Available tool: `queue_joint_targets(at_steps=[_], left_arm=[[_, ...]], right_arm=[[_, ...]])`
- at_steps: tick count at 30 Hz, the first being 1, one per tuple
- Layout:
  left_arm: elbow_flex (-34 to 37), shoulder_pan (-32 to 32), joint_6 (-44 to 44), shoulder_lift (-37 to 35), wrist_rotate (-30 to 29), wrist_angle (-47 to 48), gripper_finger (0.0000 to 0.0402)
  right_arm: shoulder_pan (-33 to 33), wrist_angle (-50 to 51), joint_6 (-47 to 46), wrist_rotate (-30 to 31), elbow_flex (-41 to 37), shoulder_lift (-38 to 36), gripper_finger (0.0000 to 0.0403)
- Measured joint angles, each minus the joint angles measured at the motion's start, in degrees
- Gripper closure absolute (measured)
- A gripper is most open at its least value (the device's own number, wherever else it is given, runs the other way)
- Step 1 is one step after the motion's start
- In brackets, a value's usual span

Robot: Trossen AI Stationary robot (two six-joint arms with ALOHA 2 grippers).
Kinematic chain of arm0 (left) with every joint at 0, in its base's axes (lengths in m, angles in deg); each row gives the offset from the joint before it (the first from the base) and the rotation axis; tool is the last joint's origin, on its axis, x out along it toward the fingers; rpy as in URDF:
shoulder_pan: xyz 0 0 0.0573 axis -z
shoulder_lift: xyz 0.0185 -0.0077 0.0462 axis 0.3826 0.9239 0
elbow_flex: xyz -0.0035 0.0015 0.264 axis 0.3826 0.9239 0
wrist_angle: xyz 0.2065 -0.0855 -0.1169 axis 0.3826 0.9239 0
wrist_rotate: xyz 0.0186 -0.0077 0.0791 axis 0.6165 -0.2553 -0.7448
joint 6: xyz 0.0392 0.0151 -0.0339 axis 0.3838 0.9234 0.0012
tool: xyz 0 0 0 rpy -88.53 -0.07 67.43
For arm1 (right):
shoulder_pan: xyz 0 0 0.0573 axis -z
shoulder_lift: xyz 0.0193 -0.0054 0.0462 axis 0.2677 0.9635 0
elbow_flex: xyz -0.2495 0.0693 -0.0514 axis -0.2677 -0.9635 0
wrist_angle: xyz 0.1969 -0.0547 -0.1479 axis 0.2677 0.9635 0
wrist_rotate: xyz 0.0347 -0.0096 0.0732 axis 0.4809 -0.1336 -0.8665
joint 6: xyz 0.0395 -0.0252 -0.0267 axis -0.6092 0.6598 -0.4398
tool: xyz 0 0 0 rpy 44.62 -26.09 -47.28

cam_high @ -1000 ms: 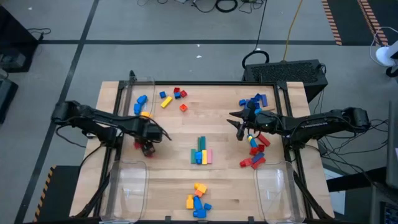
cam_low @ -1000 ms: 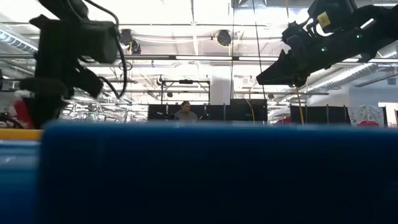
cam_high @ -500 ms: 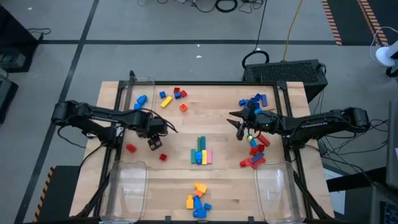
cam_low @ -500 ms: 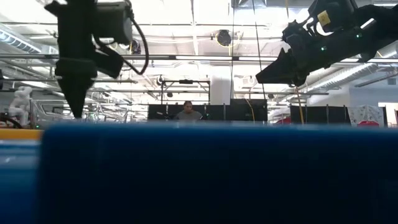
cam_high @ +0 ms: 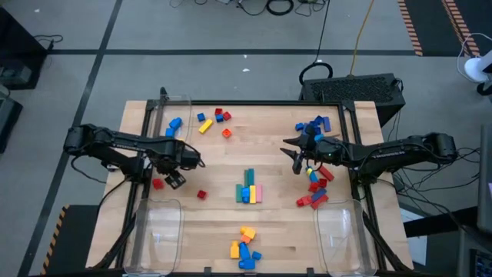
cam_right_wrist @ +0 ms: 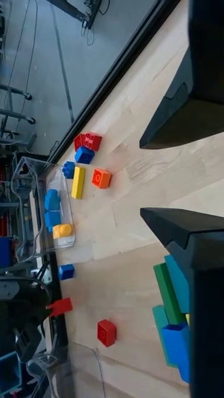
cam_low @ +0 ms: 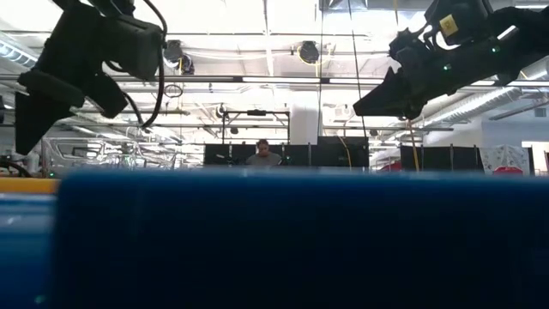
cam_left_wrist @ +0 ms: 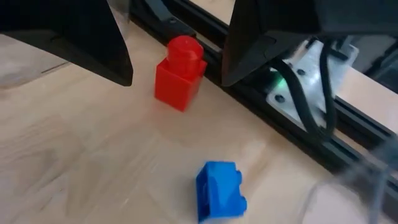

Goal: Sort blocks by size
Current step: Put the red one stud game piece into the top left transparent bin

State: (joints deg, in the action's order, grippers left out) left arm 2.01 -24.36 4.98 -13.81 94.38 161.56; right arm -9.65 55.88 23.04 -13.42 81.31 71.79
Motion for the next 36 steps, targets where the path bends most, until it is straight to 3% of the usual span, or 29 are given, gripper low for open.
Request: queue_joint_targets(at_steps=[6, 12, 17, 22, 29, 36], left_arm=[[0.8, 0.0, -1.2, 0.0, 0.1, -1.3, 0.0153], [0.8, -1.1, -24.7, 0.0, 3.3, -0.3, 0.0153], [0.9, 0.4, -36.0, 0.0, 4.7, 2.4, 0.0153], [0.9, 4.3, -45.7, 0.0, 4.7, 6.0, 0.0156], [0.9, 8.9, -55.5, 0.1, 4.7, 5.8, 0.0190], [4.7, 10.9, -61.3, 0.2, 2.3, 0.5, 0.0201]], right_arm=[[0.0, 0.2, 0.0, -0.2, 0.0, 0.0, 0.0255], [0.0, 0.0, 0.0, -0.2, 0.0, 0.0, 0.0255], [0.0, 0.3, 0.0, -0.2, 0.0, 0.0, 0.0255], [0.0, 1.7, 0.7, -0.2, 0.0, 0.0, 0.0255], [0.0, 2.5, 2.6, -0.2, 0.0, 0.0, 0.0255], [0.0, 3.2, 2.8, -0.2, 0.0, 0.0, 0.0255]])
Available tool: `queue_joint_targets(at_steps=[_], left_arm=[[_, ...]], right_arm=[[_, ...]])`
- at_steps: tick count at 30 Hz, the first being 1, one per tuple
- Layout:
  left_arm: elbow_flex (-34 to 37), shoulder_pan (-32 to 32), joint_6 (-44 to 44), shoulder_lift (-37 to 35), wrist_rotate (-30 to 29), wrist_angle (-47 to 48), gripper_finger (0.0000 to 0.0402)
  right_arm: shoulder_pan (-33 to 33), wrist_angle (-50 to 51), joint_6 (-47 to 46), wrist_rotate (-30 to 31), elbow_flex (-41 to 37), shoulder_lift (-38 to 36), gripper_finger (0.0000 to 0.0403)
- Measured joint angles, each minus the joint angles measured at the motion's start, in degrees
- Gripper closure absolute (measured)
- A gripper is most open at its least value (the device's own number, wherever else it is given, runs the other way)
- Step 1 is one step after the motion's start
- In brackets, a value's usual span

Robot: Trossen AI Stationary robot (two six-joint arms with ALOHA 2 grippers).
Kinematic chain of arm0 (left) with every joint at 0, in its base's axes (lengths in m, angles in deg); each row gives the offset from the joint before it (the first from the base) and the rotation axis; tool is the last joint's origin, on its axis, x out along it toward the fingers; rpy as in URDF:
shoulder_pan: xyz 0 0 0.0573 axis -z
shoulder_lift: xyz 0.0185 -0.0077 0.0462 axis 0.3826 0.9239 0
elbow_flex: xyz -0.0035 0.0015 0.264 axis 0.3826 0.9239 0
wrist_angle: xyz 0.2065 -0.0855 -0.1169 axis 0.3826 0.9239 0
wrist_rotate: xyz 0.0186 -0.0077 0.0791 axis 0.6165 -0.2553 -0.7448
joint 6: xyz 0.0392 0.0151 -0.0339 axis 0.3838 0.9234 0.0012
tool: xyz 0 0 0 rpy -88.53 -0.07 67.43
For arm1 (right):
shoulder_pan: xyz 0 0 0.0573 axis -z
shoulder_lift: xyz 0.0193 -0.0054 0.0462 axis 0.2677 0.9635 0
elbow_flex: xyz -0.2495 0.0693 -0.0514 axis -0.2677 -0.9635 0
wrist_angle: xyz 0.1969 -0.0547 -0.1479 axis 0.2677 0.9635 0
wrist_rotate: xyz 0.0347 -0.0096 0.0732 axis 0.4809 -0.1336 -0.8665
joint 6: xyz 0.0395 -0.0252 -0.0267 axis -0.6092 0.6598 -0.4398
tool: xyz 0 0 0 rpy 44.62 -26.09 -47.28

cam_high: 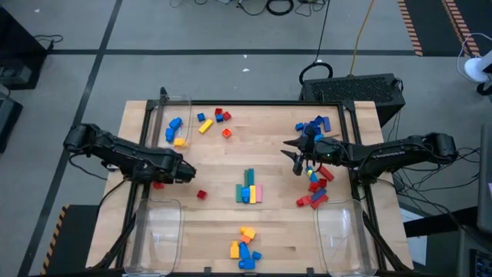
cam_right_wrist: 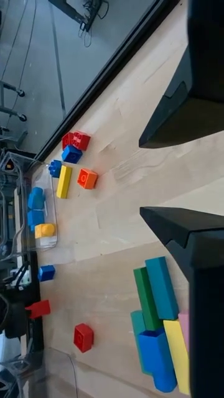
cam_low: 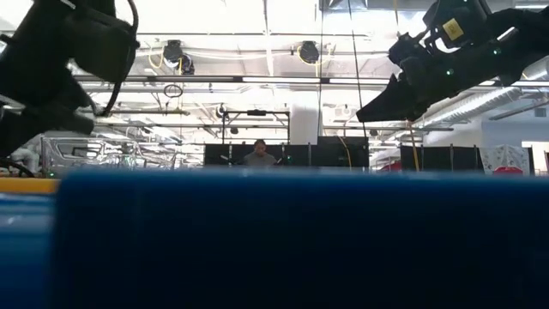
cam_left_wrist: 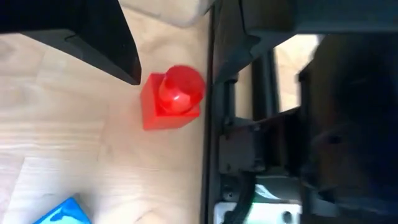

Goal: Sort blocks by size
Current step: Put the red one stud game piece into the top left transparent bin

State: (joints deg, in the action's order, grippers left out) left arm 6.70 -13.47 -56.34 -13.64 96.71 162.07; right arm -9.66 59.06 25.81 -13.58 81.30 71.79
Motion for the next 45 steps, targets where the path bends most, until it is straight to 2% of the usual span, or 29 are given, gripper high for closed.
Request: queue_joint_targets(at_steps=[6, 17, 26, 31, 39, 45], left_arm=[[0.5, 0.8, -2.9, 1.4, -1.4, -0.5, 0.0201], [0.0, 1.2, -2.6, 3.5, -0.1, -3.3, 0.0201], [-0.8, 0.1, 4.5, 3.5, -5.4, -20.8, 0.0201], [-3.1, -0.1, 7.8, 3.5, -10.3, -21.1, 0.0201], [-3.2, -0.2, 7.6, 3.4, -11.5, -20.5, 0.0201], [-3.2, -1.5, 12.8, 6.3, -11.8, -21.6, 0.0201]], right_arm=[[0.0, 0.6, 0.0, 0.0, 0.0, 0.0, 0.0255], [0.0, 0.6, -0.2, 0.0, 0.0, 0.0, 0.0255], [0.0, 0.7, -0.2, 0.0, 0.0, 0.0, 0.0255], [0.0, 0.7, -0.2, 0.0, 0.0, 0.0, 0.0255], [0.0, 0.7, -0.2, 0.0, 0.0, 0.0, 0.0255], [-0.9, 0.7, -0.3, 0.0, 0.0, 0.0, 0.0255]])
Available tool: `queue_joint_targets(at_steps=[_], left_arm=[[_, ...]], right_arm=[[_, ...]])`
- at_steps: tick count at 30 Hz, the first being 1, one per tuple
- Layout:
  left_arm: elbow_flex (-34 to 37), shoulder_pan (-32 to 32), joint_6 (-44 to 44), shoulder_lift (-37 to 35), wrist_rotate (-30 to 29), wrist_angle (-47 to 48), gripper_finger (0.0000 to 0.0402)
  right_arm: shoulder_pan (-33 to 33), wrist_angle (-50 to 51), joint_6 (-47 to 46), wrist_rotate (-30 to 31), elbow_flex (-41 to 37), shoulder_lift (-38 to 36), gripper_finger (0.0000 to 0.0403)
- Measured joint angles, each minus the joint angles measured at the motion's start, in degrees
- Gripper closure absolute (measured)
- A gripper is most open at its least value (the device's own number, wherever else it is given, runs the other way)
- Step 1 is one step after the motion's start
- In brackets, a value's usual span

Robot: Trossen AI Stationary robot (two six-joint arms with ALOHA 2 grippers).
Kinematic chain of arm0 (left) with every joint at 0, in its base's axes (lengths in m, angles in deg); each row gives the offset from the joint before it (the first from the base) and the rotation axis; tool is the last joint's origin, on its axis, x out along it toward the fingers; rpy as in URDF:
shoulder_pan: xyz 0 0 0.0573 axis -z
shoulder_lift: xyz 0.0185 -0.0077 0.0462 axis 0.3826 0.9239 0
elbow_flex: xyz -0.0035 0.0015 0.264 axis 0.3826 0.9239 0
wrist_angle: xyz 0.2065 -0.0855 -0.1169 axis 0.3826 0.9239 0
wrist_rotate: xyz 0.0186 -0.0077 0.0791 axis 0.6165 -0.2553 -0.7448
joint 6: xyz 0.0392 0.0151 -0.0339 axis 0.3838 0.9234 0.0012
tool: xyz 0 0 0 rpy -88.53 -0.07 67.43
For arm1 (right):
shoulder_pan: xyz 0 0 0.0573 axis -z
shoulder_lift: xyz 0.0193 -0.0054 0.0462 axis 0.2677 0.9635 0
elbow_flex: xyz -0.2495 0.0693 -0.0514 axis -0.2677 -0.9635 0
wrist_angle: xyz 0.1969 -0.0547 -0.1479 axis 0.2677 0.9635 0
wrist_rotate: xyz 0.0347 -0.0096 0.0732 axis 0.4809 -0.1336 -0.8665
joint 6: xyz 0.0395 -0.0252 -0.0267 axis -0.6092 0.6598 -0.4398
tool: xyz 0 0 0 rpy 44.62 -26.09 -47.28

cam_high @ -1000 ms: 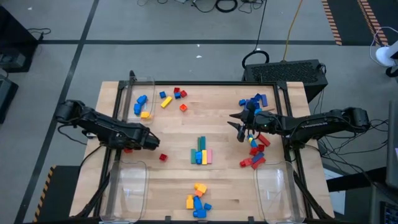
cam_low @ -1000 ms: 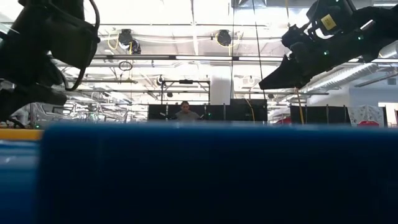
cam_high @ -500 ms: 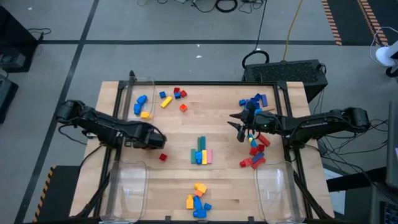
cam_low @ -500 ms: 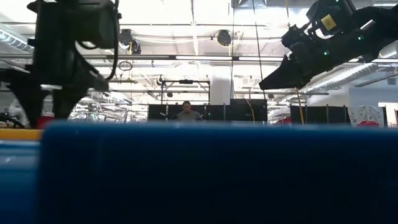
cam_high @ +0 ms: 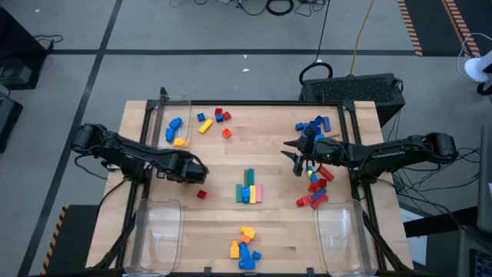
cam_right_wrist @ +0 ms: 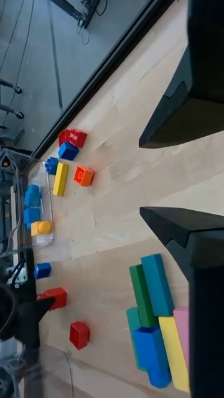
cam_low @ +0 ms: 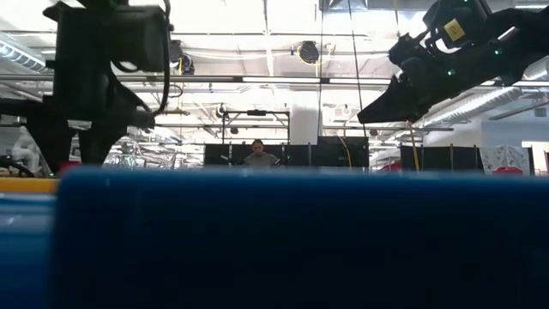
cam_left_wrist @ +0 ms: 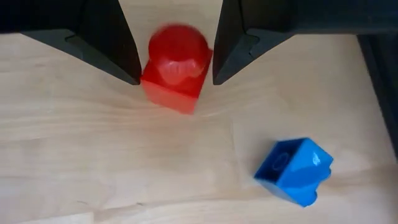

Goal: Sort blocks by size
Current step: Put the red one stud game piece into the top left transparent bin

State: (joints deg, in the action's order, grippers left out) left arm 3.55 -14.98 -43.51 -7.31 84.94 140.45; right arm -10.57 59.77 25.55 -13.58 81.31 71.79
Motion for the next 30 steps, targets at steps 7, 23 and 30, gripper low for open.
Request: queue_joint_targets(at_steps=[7, 23, 30], left_arm=[[0.0, -2.4, 8.1, 4.8, 3.6, -3.6, 0.0207], [-4.0, -6.3, 15.5, 3.4, 3.4, -2.6, 0.0266], [-13.3, -10.3, 22.5, 3.2, -1.7, 9.5, 0.0266]], right_arm=[[-0.6, -0.5, 0.0, 0.0, 0.0, 0.0, 0.0255], [-0.6, -0.9, 0.4, 0.0, 0.0, 0.0, 0.0255], [-0.6, -1.3, 0.1, 0.0, 0.0, 0.0, 0.0255]])
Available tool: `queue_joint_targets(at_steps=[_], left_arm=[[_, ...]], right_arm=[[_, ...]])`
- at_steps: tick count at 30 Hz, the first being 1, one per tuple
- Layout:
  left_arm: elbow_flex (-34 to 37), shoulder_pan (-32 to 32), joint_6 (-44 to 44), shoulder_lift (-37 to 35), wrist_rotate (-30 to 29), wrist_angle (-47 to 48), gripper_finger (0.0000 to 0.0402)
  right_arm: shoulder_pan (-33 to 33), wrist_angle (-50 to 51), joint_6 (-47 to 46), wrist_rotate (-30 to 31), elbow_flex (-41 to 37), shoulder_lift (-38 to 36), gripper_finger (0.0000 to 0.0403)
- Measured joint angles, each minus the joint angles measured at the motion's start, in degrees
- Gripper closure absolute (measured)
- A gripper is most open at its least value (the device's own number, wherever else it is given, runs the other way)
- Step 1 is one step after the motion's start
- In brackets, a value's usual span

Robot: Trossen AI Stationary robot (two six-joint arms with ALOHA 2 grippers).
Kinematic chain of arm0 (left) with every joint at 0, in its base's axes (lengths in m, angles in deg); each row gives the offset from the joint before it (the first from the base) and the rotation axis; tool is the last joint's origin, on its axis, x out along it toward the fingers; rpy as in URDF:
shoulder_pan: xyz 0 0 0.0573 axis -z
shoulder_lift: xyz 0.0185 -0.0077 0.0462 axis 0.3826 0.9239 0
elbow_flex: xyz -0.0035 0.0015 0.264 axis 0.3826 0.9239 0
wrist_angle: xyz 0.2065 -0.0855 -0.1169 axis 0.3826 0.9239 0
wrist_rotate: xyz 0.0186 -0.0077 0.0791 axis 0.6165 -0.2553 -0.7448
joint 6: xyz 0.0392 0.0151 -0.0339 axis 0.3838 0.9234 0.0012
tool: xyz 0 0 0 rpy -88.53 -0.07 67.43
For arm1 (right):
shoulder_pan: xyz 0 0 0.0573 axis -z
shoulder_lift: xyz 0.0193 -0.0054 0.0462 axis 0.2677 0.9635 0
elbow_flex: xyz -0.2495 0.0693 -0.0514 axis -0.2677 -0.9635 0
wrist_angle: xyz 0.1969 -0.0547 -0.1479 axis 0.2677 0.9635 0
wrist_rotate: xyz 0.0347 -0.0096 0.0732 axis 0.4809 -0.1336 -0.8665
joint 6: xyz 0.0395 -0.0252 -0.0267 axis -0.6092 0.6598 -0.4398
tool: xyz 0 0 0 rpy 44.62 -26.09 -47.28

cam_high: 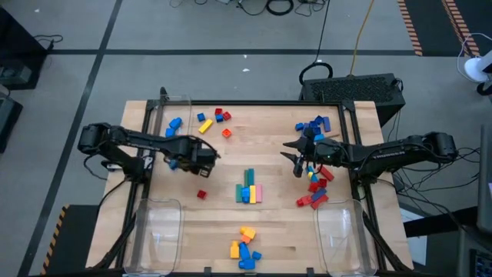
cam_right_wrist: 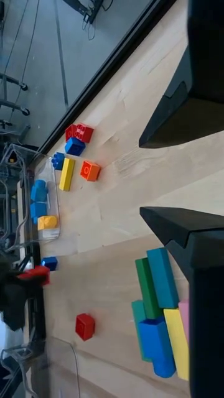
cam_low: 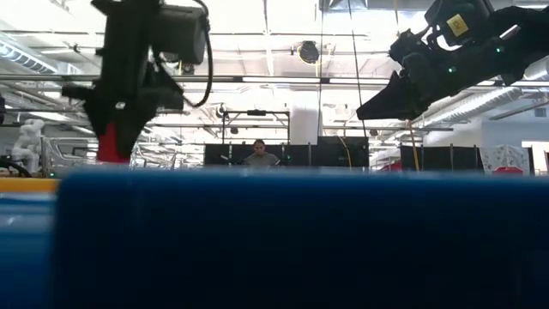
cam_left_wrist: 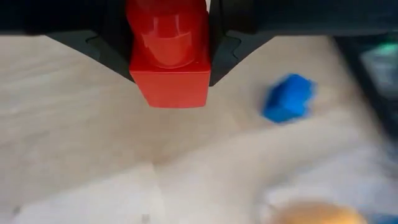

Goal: Sort blocks by size
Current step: Put the red one stud game piece into the top left transparent bin

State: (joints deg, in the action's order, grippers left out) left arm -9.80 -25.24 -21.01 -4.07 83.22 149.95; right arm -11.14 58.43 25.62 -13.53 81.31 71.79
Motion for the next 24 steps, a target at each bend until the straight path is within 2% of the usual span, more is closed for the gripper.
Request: queue_joint_targets(at_steps=[7, 12, 19, 24], left_arm=[[-10.5, -5.9, 8.3, 0.0, -4.9, 10.4, 0.0266], [-14.9, -12.3, 15.0, 0.0, -9.5, 14.2, 0.0266], [-12.8, -24.7, 25.0, 0.0, -12.4, 14.1, 0.0266], [-10.8, -32.7, 30.7, 0.0, -12.3, 9.1, 0.0266]], right_arm=[[0.0, -0.1, 0.0, 0.0, 0.0, 0.0, 0.0255], [0.0, 0.0, 0.0, 0.0, 0.0, 0.0, 0.0255], [0.0, 0.0, 0.0, 0.0, 0.0, 0.0, 0.0255], [0.0, 0.0, -0.3, 0.3, 0.0, 0.0, 0.0255]])
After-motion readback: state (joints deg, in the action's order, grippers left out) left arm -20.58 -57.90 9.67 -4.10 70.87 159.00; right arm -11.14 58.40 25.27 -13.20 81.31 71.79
